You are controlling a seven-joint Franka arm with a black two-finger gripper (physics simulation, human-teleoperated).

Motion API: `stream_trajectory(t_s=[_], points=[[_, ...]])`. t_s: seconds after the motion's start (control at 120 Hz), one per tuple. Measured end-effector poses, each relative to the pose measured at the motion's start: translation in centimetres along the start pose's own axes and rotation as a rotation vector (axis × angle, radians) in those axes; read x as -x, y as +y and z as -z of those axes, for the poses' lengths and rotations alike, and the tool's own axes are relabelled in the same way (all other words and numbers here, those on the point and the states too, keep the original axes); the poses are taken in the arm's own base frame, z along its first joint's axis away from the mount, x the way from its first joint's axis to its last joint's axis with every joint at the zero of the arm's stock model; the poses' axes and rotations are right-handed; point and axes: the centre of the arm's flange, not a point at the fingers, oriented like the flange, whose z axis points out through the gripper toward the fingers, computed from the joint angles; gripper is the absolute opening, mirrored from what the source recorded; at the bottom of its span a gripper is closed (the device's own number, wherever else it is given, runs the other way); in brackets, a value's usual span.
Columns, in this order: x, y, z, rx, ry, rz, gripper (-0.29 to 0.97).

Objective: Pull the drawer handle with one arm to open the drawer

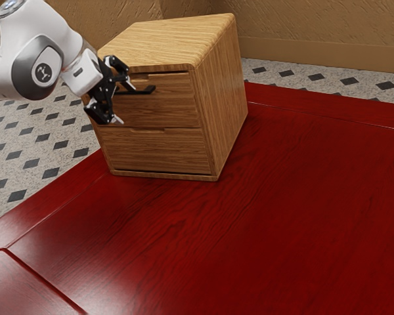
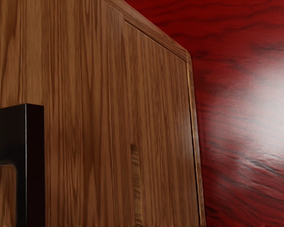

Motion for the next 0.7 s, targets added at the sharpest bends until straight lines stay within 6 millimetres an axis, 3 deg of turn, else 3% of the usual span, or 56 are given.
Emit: stream_trajectory(t_s=[0.175,0.233,0.275,0.308,0.35,0.367,0.392,0.425,0.45,0.475,0.525,0.558,0.633,0.658,0.7], points=[[0.5,0.7,-0.3,0.03,-0.021,0.006,0.69],[2.0,2.4,-0.7,0.076,-0.077,0.037,0.69],[1.2,3.5,0.6,0.099,-0.137,0.046,0.62],[-0.2,4.2,2.9,0.111,-0.201,0.058,0.27],[-2.0,4.9,6.4,0.109,-0.261,0.082,-0.02],[-1.6,5.2,8.4,0.1,-0.292,0.112,0.04],[1.2,5.6,12.2,0.08,-0.35,0.192,0.12],[3.4,5.6,18.9,0.019,-0.406,0.276,0.23],[3.5,5.6,23.8,-0.031,-0.43,0.31,0.29],[2.9,5.8,27.5,-0.064,-0.439,0.327,0.34],[1.3,6.3,31.3,-0.084,-0.419,0.339,0.43],[0.8,6.4,31.3,-0.059,-0.364,0.336,0.48],[0.2,5.4,27.3,0.064,-0.199,0.303,0.55],[-1.2,5.1,25.7,0.107,-0.171,0.274,0.57],[-5.3,4.9,23.9,0.161,-0.16,0.212,0.59]])
